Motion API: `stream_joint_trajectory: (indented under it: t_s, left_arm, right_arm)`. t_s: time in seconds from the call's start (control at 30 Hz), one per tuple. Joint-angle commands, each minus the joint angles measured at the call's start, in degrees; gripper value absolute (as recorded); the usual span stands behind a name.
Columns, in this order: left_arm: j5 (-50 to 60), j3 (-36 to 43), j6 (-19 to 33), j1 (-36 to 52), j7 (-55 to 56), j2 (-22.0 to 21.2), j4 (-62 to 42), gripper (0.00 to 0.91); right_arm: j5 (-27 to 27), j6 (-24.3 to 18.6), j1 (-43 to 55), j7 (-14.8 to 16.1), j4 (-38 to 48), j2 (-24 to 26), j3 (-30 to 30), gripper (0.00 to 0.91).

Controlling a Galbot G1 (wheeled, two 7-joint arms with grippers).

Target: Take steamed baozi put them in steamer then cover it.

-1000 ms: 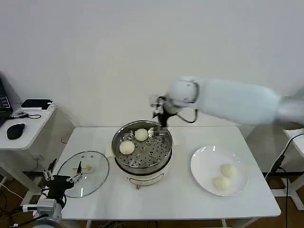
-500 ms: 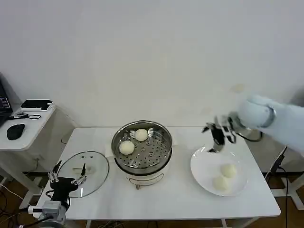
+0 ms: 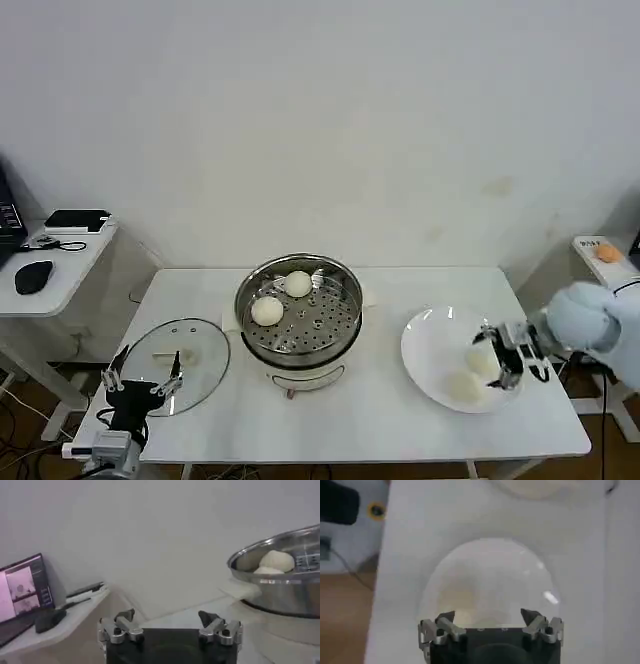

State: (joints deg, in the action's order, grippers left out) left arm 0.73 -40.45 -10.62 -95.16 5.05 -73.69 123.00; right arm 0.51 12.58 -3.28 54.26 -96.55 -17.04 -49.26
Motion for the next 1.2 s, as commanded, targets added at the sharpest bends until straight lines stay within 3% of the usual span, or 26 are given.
stream_joint_trajectory:
  t_s: [0.03,0.37,0.63,0.8,1.03,1.2]
  left_arm:
    - [0.33,0.04,0.01,-0.14,0.05,-0.25,-0.04,0.907]
    - [0.29,-1.31,-0.01,-0.53,0.01,-0.16,-0.11,0.907]
    - [0.23,-1.66,-0.06,-0.08,-0.02,-0.23,-0.8,0.907]
    - [0.21,-1.42,-0.08,0.35,0.0,-0.27,-1.24,0.907]
    - [0.16,-1.41,-0.09,0.37,0.01,-0.05,-1.05,0.907]
    - [0.12,-1.43,-0.04,0.12,0.03,-0.19,-0.73,0.907]
  right_arm:
    - [4.63,-1.74,-10.8,1.16,0.69,-0.2,7.38,0.907]
    - [5.92,-1.53,-9.74,-0.14,8.99,-9.05,5.76,0.907]
    - [6.05,-1.37,-8.51,-0.12,11.9,-11.21,3.98,0.907]
    - [5.77,-0.83,-8.32,0.06,12.13,-11.52,3.41,0.846]
    - [5.25,-0.08,-8.59,0.02,12.03,-11.7,3.36,0.675]
    - [4.94,0.21,-8.08,0.24,11.83,-11.4,3.49,0.645]
